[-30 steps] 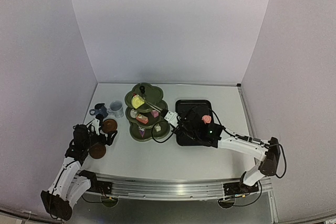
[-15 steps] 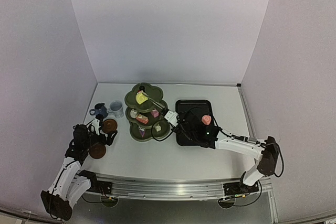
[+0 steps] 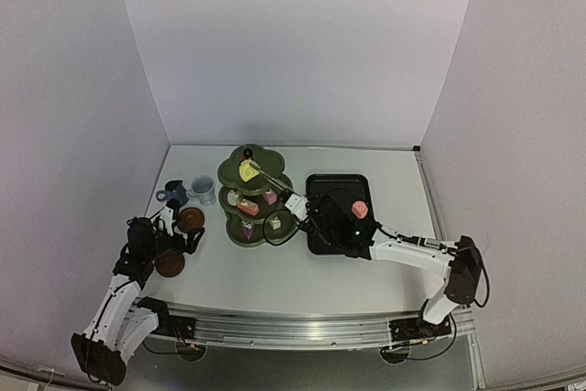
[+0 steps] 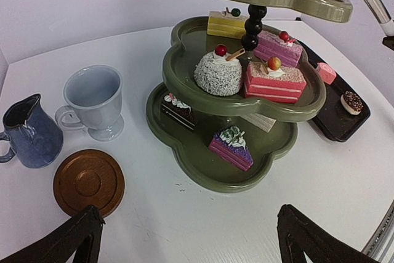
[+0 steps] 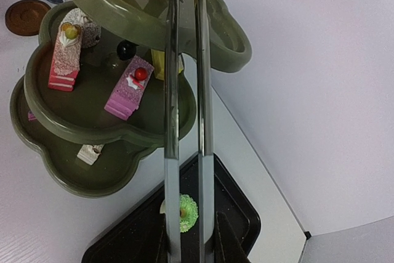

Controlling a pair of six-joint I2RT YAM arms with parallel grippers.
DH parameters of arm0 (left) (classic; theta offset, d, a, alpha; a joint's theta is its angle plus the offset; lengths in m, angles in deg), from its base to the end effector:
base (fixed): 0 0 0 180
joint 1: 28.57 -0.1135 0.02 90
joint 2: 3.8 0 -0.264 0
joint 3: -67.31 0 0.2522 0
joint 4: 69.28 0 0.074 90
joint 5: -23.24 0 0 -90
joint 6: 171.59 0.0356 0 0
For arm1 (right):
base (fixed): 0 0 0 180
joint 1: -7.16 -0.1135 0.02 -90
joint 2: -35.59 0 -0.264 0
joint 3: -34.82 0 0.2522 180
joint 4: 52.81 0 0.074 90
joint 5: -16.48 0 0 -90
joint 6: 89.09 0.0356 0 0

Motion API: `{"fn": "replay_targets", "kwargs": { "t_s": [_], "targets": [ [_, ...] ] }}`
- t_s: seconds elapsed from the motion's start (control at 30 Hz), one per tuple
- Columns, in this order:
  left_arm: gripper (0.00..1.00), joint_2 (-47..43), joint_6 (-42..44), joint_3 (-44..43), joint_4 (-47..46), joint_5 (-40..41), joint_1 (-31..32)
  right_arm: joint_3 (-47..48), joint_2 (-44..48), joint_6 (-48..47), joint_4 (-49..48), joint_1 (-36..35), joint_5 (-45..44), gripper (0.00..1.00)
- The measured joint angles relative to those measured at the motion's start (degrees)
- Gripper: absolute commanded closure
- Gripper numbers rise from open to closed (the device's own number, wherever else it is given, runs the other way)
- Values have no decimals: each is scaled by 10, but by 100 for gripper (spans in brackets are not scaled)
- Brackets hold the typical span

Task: Serve the afternoon tea

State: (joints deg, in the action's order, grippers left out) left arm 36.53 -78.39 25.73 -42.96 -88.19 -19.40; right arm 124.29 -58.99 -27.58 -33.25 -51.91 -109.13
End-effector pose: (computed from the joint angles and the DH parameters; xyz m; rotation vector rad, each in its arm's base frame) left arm 0.1637 -0.0396 0.2445 0.4523 1.9515 -0.4417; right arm 0.2161 0.3203 0.3112 -1.0248 1.6307 -0.2655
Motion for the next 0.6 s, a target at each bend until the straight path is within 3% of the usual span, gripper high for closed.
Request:
{"fn": "replay_targets", "kwargs": {
  "t_s": [0.37, 0.6],
  "targets": [
    [1, -3, 0, 0, 0, 0, 0, -37, 2, 1, -24, 1, -4, 99],
    [1, -7, 0, 0, 0, 0, 0, -54, 30, 2, -8, 1, 7, 88]
  ]
}}
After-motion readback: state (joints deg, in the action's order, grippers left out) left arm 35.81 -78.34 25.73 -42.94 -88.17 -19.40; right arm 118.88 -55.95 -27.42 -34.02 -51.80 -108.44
